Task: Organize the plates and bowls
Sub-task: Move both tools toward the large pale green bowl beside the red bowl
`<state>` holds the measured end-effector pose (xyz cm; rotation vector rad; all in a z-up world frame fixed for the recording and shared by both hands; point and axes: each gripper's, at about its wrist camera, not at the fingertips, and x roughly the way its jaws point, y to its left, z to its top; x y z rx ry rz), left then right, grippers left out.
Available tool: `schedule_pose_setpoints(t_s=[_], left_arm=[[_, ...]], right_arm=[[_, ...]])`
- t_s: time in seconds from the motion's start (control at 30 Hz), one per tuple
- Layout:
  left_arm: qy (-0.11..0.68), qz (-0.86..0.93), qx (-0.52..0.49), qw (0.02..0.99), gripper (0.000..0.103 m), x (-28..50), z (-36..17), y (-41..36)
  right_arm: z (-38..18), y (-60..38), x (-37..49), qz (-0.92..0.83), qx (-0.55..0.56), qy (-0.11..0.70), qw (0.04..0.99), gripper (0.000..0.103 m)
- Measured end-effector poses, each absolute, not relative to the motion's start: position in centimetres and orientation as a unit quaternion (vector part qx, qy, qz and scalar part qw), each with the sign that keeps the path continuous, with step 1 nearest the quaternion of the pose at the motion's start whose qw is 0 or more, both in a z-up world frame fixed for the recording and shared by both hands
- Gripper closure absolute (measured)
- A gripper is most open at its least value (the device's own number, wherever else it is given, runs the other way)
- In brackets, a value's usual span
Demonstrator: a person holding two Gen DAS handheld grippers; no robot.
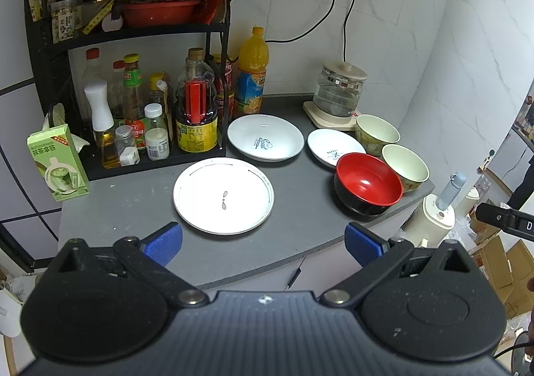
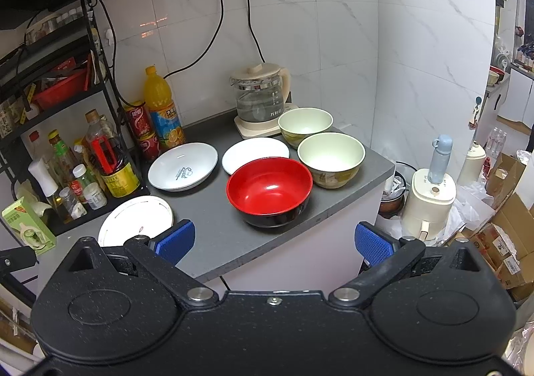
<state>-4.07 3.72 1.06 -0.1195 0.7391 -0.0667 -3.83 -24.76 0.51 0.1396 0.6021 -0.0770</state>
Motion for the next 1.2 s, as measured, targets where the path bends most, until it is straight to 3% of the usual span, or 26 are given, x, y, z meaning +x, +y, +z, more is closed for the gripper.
schedule_pose_setpoints(t_s=[0.6, 1.2], left_arm=[[0.373, -0.042, -0.048, 0.926, 0.001, -0.3, 0.7, 1.9], [0.391, -0.028, -0.055, 0.918, 0.001, 10.0, -0.1, -5.1]], right_arm=[[0.1, -26.3, -0.8, -0.039, 0.088, 0.303, 0.948, 0.0], [-1.1, -33.0, 10.2, -0.014, 0.088, 0.318, 0.944, 0.0]])
